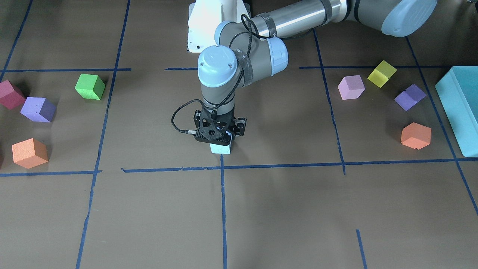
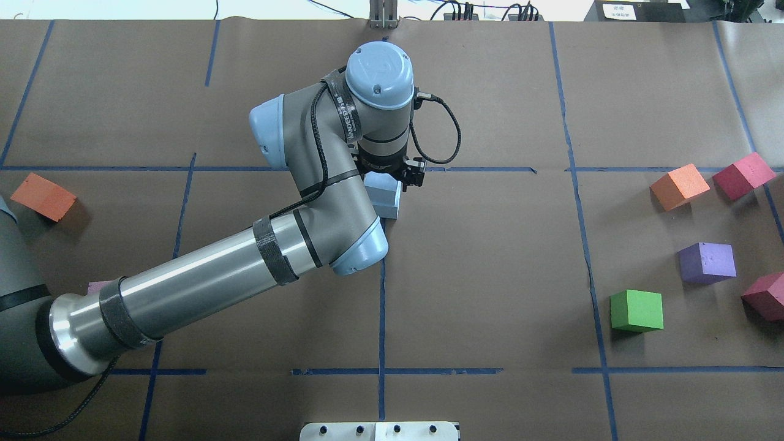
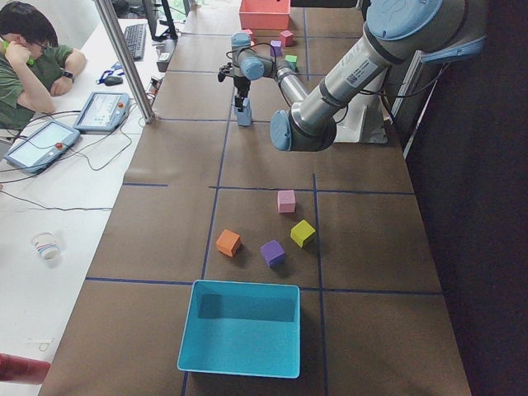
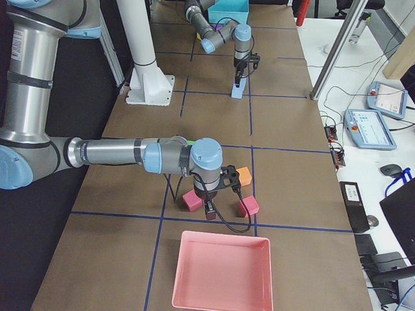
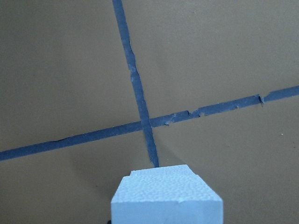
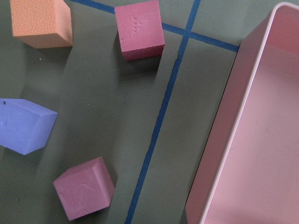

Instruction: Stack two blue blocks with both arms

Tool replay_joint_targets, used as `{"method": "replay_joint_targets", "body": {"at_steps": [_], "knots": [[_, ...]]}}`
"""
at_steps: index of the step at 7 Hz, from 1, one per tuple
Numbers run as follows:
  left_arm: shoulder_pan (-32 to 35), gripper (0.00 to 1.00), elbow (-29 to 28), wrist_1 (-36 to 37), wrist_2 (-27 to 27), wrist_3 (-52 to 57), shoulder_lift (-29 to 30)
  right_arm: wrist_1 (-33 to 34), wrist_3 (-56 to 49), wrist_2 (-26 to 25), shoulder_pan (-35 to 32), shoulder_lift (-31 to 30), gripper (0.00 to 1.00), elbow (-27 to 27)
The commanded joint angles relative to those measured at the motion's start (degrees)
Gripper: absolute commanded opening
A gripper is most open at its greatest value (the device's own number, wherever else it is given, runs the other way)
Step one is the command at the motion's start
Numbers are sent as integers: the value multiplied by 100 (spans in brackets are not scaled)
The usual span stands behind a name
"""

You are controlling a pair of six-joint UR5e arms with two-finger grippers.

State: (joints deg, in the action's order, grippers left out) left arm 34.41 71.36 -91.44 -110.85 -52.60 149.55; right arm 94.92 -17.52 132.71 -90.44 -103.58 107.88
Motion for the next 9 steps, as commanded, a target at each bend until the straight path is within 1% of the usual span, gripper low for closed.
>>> {"method": "replay_joint_targets", "body": {"at_steps": [1,2,3,4,5,6,7,8,9], "knots": [[30,100,149,65,-41,12,21,0,3,0,0,4,100,-4],[222,100,437,396,-294,21,13,0,3,0,0,4,100,-4],[477,100,910,921,-488,91,-22,0,3,0,0,13,100,-4],[731,100,1184,1135,-812,509,-197,0,-6,0,0,13,100,-4],[951,100,1814,1181,-902,949,-921,0,81,0,9,22,100,-21],[1345,100,2612,1190,-1025,1553,-1842,0,256,26,9,31,100,-74],[1776,100,3255,1190,-1400,2229,-2703,9,301,244,9,31,99,-92],[2224,100,3853,1190,-1465,2419,-3443,0,380,342,9,31,99,-153],[2733,100,4198,1112,-1518,2960,-4338,0,390,343,17,31,99,-162]]}}
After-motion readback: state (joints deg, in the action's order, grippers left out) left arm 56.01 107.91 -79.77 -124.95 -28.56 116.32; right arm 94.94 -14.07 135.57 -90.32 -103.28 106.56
